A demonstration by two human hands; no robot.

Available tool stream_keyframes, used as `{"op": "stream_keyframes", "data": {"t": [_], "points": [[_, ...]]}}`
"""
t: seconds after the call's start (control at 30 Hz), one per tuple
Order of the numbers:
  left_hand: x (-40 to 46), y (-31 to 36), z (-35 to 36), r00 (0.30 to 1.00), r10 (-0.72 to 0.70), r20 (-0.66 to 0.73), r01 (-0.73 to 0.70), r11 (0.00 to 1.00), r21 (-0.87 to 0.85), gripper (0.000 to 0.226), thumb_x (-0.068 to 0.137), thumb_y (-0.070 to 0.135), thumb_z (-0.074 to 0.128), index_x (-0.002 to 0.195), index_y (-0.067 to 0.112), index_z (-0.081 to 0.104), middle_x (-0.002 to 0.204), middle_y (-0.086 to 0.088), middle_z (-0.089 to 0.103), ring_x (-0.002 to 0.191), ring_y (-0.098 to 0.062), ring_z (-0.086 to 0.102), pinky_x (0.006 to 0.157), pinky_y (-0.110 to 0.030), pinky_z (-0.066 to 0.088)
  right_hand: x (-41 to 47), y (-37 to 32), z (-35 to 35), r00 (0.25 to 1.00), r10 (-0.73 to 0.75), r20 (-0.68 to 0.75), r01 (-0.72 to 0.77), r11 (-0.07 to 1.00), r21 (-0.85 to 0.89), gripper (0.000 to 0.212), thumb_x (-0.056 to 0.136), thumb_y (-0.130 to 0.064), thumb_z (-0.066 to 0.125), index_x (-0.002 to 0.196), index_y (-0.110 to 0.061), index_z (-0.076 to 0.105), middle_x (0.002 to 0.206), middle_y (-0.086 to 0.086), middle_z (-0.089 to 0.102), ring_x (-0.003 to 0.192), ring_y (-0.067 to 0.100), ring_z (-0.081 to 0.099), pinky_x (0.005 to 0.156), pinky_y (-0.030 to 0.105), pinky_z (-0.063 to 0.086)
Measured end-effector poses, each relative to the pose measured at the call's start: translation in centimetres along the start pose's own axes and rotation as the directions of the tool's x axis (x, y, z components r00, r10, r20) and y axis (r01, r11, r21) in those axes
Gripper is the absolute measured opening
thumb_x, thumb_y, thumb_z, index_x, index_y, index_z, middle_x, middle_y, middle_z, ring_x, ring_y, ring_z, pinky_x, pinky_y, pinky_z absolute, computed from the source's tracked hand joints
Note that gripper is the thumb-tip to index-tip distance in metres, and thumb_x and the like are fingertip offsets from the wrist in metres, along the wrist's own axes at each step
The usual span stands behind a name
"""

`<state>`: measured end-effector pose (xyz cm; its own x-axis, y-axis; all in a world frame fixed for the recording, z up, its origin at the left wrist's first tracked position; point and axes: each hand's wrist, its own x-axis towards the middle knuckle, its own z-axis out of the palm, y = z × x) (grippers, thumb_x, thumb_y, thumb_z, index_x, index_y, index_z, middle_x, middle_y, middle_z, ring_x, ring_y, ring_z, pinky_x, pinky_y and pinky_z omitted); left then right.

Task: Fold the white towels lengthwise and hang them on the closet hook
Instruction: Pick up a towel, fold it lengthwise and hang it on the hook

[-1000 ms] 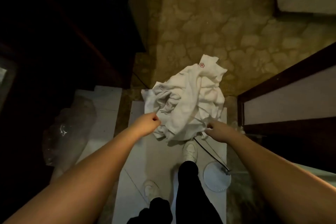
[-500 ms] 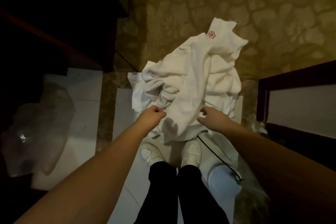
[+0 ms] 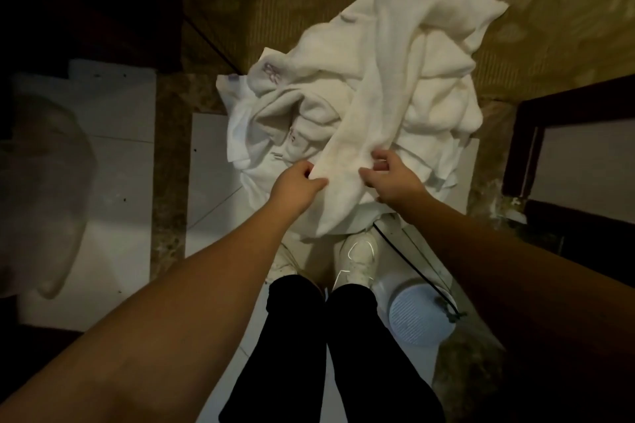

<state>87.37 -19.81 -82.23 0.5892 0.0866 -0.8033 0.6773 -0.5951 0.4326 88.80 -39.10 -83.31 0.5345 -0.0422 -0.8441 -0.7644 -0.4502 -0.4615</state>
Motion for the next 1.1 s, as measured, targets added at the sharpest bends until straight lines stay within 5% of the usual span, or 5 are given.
{"op": "stream_keyframes", "data": {"t": [0.3, 0.5, 0.67, 0.83, 1.1], "points": [[-7.7, 5.1, -5.9, 0.989, 0.092, 0.117, -0.057, 0.959, -0.278, 0.013, 0.088, 0.031, 0.072, 0.087, 0.018, 0.071, 0.078, 0.005, 0.07, 0.07, 0.0, 0.061, 0.066, -0.02, 0.045, -8.7, -6.4, -2.8, 0.727, -0.6, 0.334, 0.654, 0.457, -0.603, 0.068, 0.084, -0.042, 0.076, 0.144, -0.023, 0.05, 0.145, 0.002, 0.048, 0.131, 0.025, 0.044, 0.105, 0.045, 0.036], [-13.8, 10.1, -10.9, 0.927, 0.14, 0.349, 0.138, 0.735, -0.664, 0.033, 0.095, 0.007, 0.06, 0.128, 0.003, 0.062, 0.119, -0.015, 0.068, 0.111, -0.026, 0.065, 0.101, -0.041, 0.048, -15.2, -12.9, -5.2, 0.629, -0.688, 0.362, 0.741, 0.39, -0.547, 0.056, 0.085, -0.03, 0.077, 0.136, -0.019, 0.059, 0.134, 0.007, 0.056, 0.119, 0.027, 0.053, 0.099, 0.038, 0.044], [-19.0, 13.2, -14.1, 0.926, 0.255, 0.278, 0.069, 0.612, -0.788, 0.033, 0.092, -0.005, 0.059, 0.121, 0.011, 0.062, 0.106, -0.003, 0.074, 0.09, -0.018, 0.072, 0.076, -0.028, 0.059, -19.7, -17.1, -7.8, 0.682, -0.711, 0.169, 0.664, 0.506, -0.551, 0.018, 0.09, -0.012, 0.068, 0.108, -0.01, 0.066, 0.107, 0.006, 0.062, 0.096, 0.023, 0.06, 0.073, 0.031, 0.041], [-24.1, 15.9, -15.4, 0.972, 0.228, -0.052, -0.232, 0.909, -0.345, 0.048, 0.085, 0.024, 0.077, 0.127, 0.029, 0.055, 0.117, 0.0, 0.062, 0.089, -0.014, 0.068, 0.082, -0.029, 0.057, -24.5, -22.0, -10.1, 0.696, -0.714, -0.076, 0.625, 0.654, -0.427, 0.012, 0.095, -0.009, 0.056, 0.098, -0.021, 0.056, 0.092, -0.012, 0.053, 0.073, 0.005, 0.047, 0.059, 0.018, 0.031], [-33.7, 23.8, -22.5, 0.844, 0.512, -0.16, -0.518, 0.856, 0.007, 0.065, 0.082, 0.045, 0.077, 0.14, 0.037, 0.05, 0.133, 0.01, 0.043, 0.118, -0.008, 0.047, 0.094, -0.022, 0.041, -35.2, -33.3, -15.0, 0.599, -0.801, 0.02, 0.715, 0.523, -0.465, 0.019, 0.098, -0.015, 0.053, 0.11, -0.027, 0.06, 0.098, -0.02, 0.054, 0.081, -0.004, 0.052, 0.071, 0.019, 0.038]]}}
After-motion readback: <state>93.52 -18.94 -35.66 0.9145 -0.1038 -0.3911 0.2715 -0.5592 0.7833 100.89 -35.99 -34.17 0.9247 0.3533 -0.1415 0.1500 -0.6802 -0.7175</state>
